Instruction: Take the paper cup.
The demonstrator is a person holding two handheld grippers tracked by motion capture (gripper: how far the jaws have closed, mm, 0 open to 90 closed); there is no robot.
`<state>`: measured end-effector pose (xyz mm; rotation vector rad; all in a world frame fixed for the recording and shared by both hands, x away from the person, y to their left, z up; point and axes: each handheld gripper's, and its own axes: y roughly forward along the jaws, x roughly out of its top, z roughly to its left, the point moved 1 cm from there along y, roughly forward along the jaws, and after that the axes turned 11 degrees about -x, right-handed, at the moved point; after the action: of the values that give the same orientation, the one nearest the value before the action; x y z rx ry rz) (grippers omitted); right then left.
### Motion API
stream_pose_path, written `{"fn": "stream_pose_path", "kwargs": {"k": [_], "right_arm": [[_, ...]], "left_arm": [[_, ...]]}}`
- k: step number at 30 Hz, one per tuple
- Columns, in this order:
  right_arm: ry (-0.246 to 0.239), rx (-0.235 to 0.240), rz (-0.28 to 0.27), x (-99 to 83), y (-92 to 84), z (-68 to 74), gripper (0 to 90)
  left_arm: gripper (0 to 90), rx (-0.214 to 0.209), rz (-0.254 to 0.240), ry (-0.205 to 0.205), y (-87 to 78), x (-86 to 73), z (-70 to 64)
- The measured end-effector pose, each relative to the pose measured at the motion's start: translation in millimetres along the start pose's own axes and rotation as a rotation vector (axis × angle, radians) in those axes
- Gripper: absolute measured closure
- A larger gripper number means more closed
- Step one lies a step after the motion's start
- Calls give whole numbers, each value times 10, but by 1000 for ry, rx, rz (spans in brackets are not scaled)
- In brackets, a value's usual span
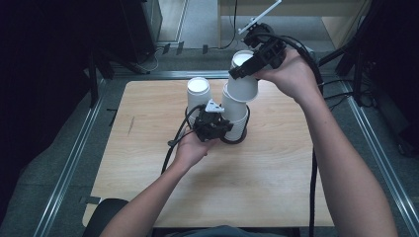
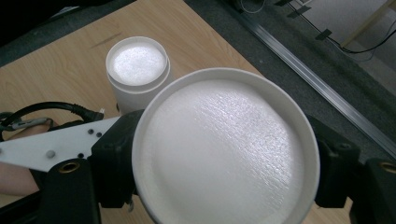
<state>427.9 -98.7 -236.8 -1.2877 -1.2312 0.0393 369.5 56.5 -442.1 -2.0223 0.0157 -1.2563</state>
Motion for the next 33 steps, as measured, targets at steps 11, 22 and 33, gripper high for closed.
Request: {"fn": "stream_pose_path", "kwargs": {"k": [11,22,33], "right_arm": [[-44,32,-39,-177,-304,-33,247],[-74,63,-51,-612,-413,-4,246],[-56,88,-69,-1019,-320,46,246]], "left_arm": [[697,-74,4,5,-46,2,0],[554,-168,13,17,-118,-4,-18],[403,-223,63,70,-180,-8,-61]]}}
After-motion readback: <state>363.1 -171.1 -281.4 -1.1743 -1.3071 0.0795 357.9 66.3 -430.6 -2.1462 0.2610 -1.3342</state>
